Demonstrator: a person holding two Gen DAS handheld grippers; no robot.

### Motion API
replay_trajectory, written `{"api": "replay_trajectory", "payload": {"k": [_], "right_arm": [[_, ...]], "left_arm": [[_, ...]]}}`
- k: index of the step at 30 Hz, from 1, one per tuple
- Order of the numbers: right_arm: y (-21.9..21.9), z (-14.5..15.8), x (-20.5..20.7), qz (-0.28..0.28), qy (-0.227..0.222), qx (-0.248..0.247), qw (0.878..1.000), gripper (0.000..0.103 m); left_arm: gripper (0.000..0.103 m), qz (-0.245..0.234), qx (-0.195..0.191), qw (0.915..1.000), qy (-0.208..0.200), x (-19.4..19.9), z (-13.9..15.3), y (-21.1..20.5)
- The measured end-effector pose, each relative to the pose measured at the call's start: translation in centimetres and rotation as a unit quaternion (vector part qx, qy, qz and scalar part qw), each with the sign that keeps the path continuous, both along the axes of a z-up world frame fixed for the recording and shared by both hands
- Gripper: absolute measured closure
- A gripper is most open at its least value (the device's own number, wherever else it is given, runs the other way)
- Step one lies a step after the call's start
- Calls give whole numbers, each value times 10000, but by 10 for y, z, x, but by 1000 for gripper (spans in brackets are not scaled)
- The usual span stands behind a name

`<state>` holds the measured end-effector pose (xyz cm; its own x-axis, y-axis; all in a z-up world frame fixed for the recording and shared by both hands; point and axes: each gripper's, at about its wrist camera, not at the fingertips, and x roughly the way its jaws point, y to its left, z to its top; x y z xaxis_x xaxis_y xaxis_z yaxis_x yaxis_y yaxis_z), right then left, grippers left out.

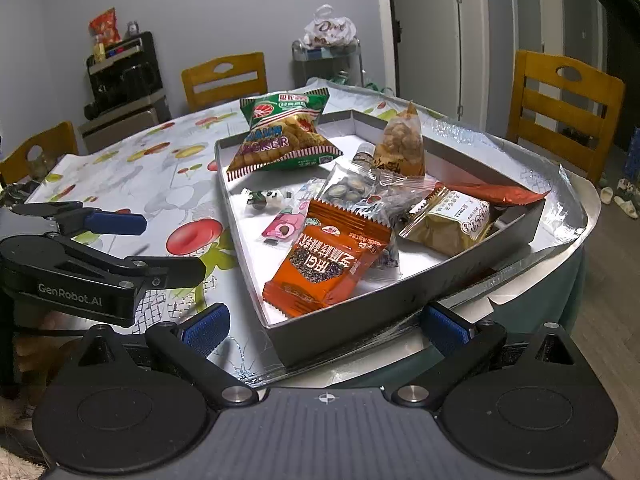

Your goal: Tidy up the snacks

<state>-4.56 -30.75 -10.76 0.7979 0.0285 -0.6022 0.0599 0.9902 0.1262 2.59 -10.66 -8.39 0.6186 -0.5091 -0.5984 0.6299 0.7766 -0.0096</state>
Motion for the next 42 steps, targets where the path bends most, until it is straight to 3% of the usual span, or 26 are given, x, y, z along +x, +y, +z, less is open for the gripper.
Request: {"api": "replay_trajectory", "payload": {"k": [42], "right_arm": [[2, -1, 0, 19, -21, -122, 9999, 0]], "left_arm": [[1, -34, 75, 10000, 31, 0, -2, -2]]}}
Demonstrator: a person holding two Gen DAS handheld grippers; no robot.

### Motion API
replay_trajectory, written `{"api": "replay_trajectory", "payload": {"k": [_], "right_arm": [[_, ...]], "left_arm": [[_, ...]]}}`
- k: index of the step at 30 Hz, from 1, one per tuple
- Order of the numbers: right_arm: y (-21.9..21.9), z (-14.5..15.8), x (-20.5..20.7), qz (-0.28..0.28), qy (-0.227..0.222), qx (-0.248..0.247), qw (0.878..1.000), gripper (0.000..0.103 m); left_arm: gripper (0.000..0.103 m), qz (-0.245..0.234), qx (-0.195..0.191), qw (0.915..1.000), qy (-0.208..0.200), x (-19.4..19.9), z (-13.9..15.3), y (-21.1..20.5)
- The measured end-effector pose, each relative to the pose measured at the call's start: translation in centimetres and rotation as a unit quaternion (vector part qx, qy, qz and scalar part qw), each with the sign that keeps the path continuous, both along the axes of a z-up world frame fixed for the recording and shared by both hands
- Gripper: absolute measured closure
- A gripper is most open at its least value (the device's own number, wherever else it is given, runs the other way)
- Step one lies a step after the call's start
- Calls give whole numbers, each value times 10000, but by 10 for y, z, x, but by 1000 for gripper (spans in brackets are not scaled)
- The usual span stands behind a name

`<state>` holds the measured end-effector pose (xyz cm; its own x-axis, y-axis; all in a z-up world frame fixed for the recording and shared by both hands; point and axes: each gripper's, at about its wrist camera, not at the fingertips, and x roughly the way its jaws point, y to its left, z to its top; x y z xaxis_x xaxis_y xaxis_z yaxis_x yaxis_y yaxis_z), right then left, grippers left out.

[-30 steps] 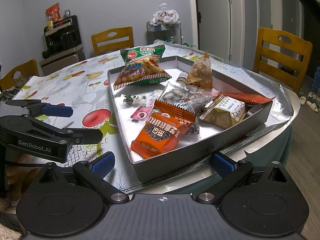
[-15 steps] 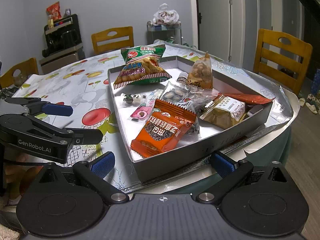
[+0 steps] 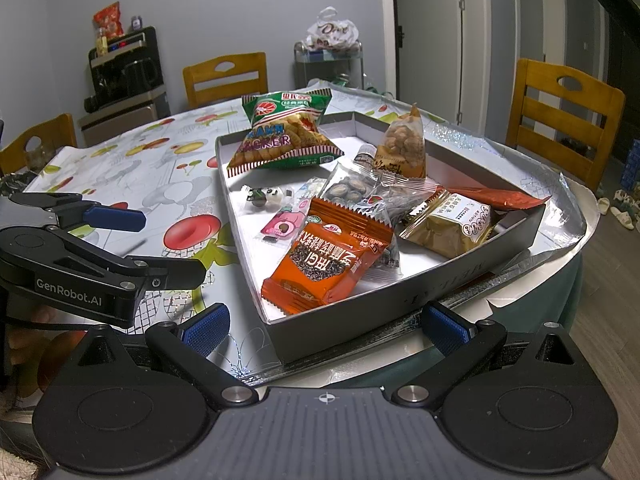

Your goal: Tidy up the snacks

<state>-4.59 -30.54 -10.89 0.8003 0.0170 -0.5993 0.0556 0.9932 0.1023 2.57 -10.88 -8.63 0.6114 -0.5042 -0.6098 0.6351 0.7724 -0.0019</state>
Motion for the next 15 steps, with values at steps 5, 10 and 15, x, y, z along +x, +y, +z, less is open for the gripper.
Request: {"api": "replay_trajectory", "payload": {"k": [5, 10, 15], "right_arm": [[0, 0, 0, 0, 0, 2, 10000, 0], [0, 0, 0, 2, 2, -19, 10000, 0], [1, -1, 0, 5, 2, -29, 10000, 0]], "left_arm": [[1, 1, 2, 10000, 0, 0, 0, 0], [1, -3, 2, 10000, 1, 0, 0, 0], [1, -4, 8, 10000, -2, 0, 0, -1]]}}
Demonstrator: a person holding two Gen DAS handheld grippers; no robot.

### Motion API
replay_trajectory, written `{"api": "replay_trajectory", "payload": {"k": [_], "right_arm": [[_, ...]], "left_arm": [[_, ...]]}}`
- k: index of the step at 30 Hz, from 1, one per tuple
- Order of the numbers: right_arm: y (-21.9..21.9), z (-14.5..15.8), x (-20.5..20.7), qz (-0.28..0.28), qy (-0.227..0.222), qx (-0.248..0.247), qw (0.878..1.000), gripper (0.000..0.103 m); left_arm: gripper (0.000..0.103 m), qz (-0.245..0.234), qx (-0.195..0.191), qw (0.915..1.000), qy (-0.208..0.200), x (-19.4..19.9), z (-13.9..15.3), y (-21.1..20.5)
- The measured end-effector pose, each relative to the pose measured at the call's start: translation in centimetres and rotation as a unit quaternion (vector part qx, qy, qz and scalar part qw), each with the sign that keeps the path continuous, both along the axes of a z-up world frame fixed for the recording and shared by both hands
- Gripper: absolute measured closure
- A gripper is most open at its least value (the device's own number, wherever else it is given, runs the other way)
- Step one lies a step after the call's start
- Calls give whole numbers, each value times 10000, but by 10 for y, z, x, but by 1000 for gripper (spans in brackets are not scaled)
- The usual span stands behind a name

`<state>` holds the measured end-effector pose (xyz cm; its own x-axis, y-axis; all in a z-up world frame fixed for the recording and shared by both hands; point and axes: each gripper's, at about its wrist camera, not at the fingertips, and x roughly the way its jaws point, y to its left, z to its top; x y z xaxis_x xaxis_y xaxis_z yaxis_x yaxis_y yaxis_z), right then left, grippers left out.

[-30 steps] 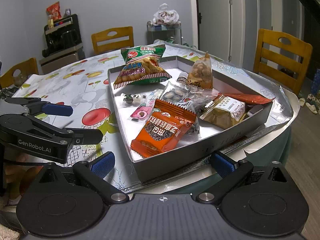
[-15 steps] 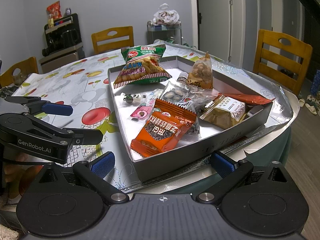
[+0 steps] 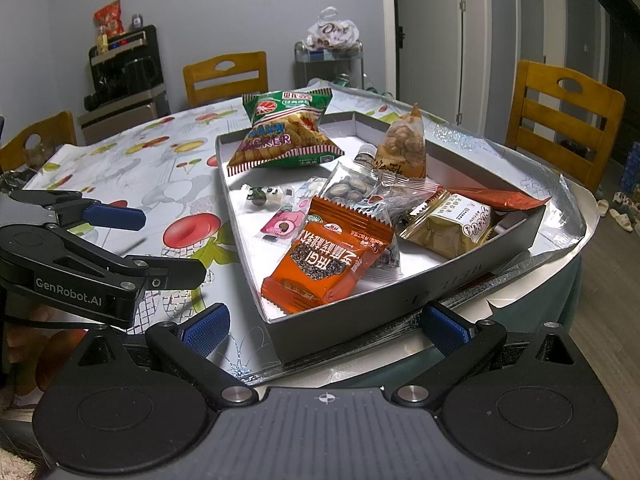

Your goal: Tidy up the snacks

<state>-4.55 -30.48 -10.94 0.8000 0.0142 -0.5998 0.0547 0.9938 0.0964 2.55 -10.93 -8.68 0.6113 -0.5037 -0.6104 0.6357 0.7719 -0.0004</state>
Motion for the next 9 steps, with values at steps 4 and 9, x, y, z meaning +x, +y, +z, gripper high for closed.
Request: {"api": "replay_trajectory", "payload": {"k": [4, 9], "right_arm": [[1, 0, 0, 0, 0, -2, 10000, 0], [0, 0, 0, 1, -1, -10, 10000, 0]], "left_arm": [[1, -45, -10, 10000, -3, -1, -1, 0], [1, -105, -22, 9999, -29, -4, 0, 0]]}}
